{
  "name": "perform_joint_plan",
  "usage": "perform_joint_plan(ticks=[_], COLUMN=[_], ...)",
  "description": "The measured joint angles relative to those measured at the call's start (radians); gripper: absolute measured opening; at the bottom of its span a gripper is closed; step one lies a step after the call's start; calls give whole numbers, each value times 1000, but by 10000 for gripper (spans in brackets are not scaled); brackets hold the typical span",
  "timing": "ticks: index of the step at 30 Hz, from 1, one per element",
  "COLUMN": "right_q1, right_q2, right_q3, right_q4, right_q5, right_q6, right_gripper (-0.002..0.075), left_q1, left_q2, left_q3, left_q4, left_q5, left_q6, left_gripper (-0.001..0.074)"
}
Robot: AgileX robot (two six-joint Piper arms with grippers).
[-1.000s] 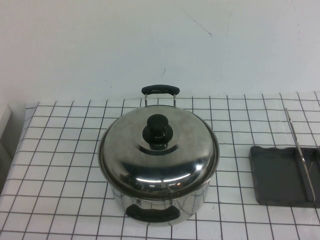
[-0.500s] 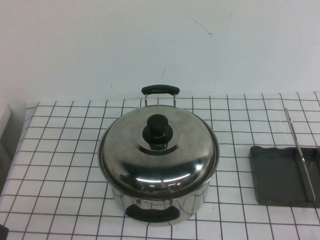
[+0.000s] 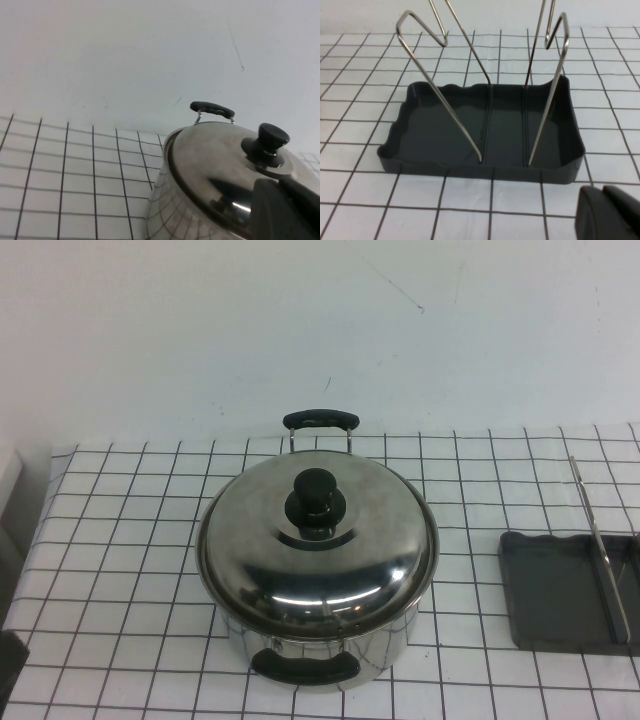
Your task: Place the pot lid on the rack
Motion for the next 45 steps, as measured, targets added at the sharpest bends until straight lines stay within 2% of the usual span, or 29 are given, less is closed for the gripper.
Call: perform_joint_plan(ticks=[6,10,12,14,16,19,22,24,28,30,35,39,45], right_q1=[0,0,0,0,0,0,0,0,0,0,0,0,0], right_q2=[0,0,0,0,0,0,0,0,0,0,0,0,0], right_q3=[0,0,0,0,0,0,0,0,0,0,0,0,0], right_q4=[0,0,0,0,0,0,0,0,0,0,0,0,-1], right_q5=[0,0,0,0,0,0,0,0,0,0,0,0,0], right_q6=[0,0,0,0,0,0,0,0,0,0,0,0,0], right_gripper=[-3,-3,-3,-3,-3,-3,-3,-3,-3,-3,-3,-3,-3], left_q1=[0,-35,-96,-199,-315,-495,-582,-598,-606,-606,-606,-608,-579], left_q2=[276,457,536,595,631,699,788,846,977,1050,1203,1308,1424], left_q3=[-219,-371,-427,-451,-456,-458,-458,-458,-458,-459,-459,-462,-466], left_q4=[-117,-29,79,220,368,695,916,993,1019,1013,980,935,907], left_q5=[121,192,169,100,-7,-172,-322,-427,-585,-651,-816,-961,-1069], left_q6=[397,458,415,326,163,-148,-328,-395,-480,-505,-522,-523,-573], left_gripper=[-3,-3,-3,-3,-2,28,141,277,549,631,684,692,692])
